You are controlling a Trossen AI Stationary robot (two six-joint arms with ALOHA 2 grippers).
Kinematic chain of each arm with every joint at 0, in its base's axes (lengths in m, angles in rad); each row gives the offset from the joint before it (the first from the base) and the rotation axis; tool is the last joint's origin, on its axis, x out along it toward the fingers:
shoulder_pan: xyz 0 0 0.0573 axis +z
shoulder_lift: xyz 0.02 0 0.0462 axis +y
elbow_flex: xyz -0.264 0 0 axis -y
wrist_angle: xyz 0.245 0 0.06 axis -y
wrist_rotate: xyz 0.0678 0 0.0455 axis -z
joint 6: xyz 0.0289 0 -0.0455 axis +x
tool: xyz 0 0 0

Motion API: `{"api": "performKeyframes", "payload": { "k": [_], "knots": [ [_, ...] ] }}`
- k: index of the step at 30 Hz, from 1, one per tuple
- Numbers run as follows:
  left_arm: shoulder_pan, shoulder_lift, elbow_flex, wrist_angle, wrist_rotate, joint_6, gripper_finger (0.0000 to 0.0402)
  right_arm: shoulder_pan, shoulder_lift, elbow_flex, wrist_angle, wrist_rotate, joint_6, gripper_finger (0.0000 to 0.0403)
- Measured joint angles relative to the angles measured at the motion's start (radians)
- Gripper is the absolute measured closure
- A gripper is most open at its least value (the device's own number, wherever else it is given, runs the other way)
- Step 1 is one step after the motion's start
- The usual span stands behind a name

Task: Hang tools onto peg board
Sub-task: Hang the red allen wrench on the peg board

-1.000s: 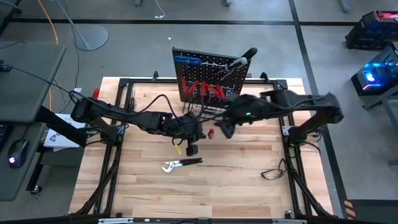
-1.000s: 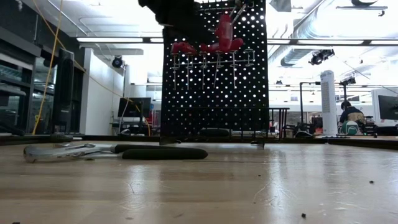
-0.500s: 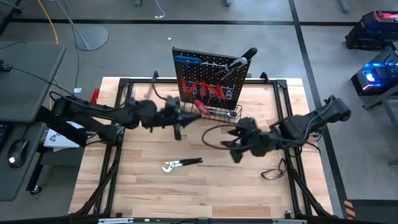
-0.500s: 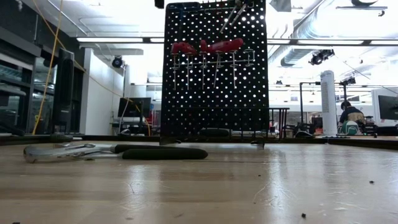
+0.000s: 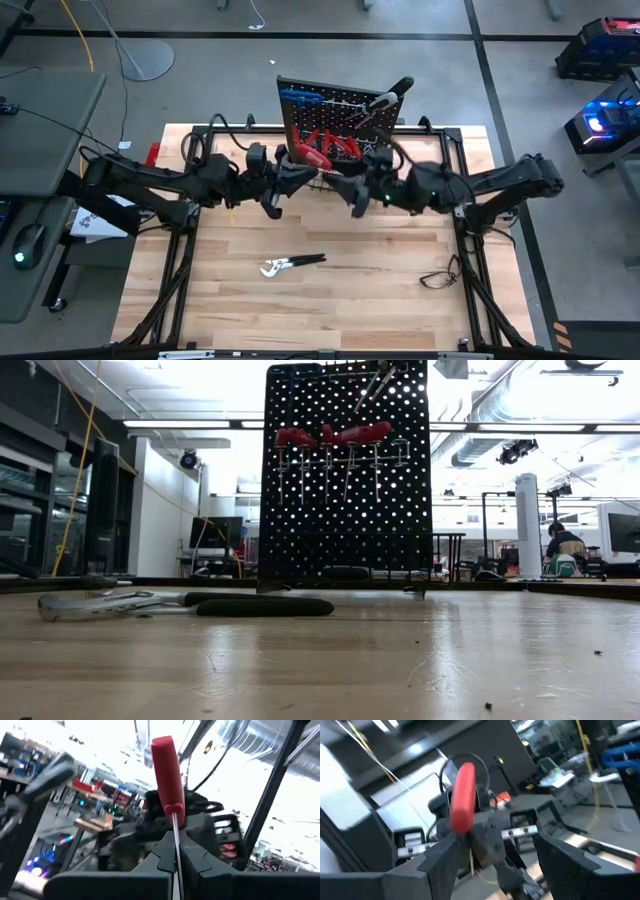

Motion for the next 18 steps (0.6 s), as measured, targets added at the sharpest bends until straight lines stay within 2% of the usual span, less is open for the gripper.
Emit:
{"api": "performKeyframes", "payload": {
  "k": [7,10,18],
  "knots": [
    [-0.002,0.008,0.018,-0.004,-0.001,0.016,0.0401,-0.064,0.007,0.002,0.162,-0.129,-0.005,0.0158],
    [-0.002,0.008,0.018,-0.003,-0.005,0.016,0.0401,-0.064,0.007,0.002,0.165,-0.160,-0.001,0.0158],
    [0.001,0.008,0.019,-0.034,-0.018,0.042,0.0401,-0.057,0.008,0.002,0.112,-0.164,0.000,0.0158]
  ]
}}
